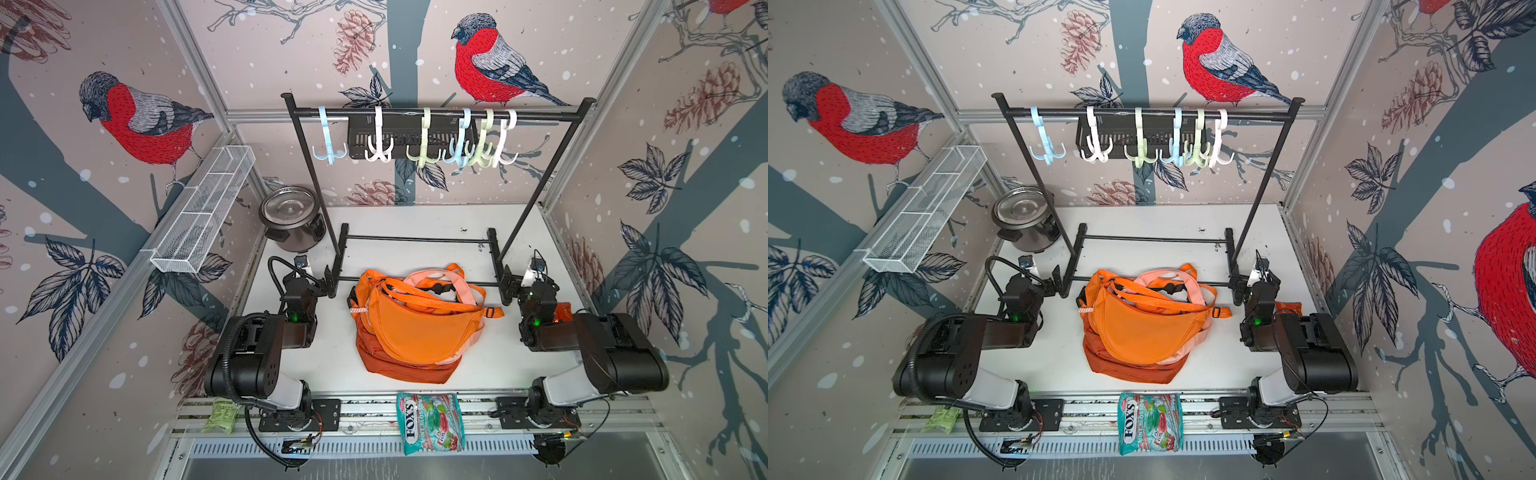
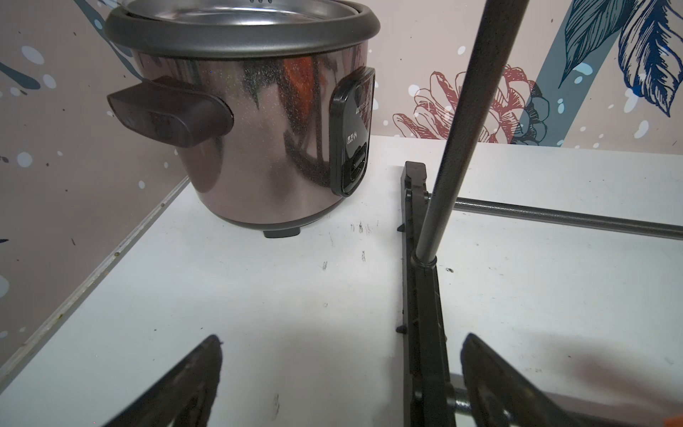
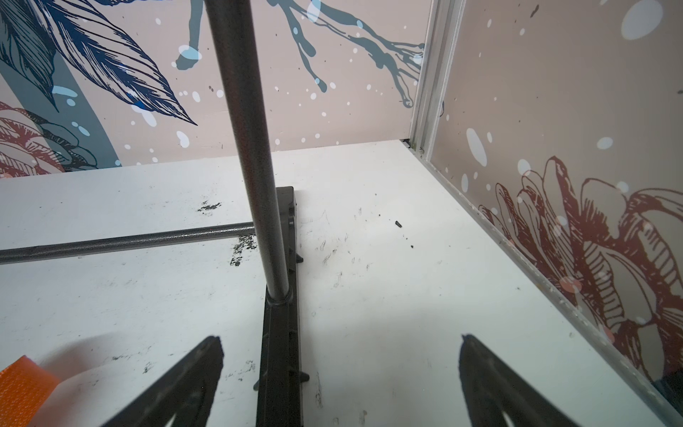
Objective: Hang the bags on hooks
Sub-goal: Pick up the bag from the bag.
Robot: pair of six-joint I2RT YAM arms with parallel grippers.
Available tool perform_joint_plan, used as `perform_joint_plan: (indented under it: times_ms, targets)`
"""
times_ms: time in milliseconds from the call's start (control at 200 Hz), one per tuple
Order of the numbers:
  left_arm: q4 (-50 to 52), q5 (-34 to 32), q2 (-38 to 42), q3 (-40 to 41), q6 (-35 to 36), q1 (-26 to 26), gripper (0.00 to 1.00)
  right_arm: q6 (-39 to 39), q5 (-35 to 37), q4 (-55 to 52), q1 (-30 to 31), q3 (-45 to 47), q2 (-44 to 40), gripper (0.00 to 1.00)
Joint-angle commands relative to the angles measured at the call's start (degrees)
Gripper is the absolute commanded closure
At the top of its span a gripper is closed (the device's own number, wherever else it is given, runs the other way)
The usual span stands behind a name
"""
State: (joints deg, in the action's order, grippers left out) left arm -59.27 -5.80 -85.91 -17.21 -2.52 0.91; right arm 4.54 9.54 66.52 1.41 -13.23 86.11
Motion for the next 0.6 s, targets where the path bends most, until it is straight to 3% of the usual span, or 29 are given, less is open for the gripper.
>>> perform_joint_plan:
  times_ms: [0,290,360,440,525,595]
  targets:
    - [-2.3,0.8,0.2,0.1,0.5,0.0,0.01,-0.2,0.7,2.2,0.0,-0.3,0.0,0.01]
    - [-2.2,3.7,0.2,0.0,-0.1,-1.5,0.01,-0.1,0.7,2.3,0.0,-0.2,-0.1,0.01]
    - [-2.7,5.4,0.2,0.3,0.2,-2.2,0.01,-1.2,5.3,3.3,1.6,-0.1,-1.8,0.0]
    - [-4.9,2.6,3.1,1.9,1.0,-1.5,0.02,-3.2,8.3,-10.0,5.3,-3.1,-10.6,0.01]
    - [10.3,-1.8,10.2,-2.4,-1.4,-0.6,0.03,-2.4,8.6,-24.2,8.0,-7.7,-19.9,0.01]
    - [14.7,-4.9,12.3,-4.2,-2.2,1.2,0.03,0.7,4.2,-31.1,8.2,-9.7,-24.1,0.01]
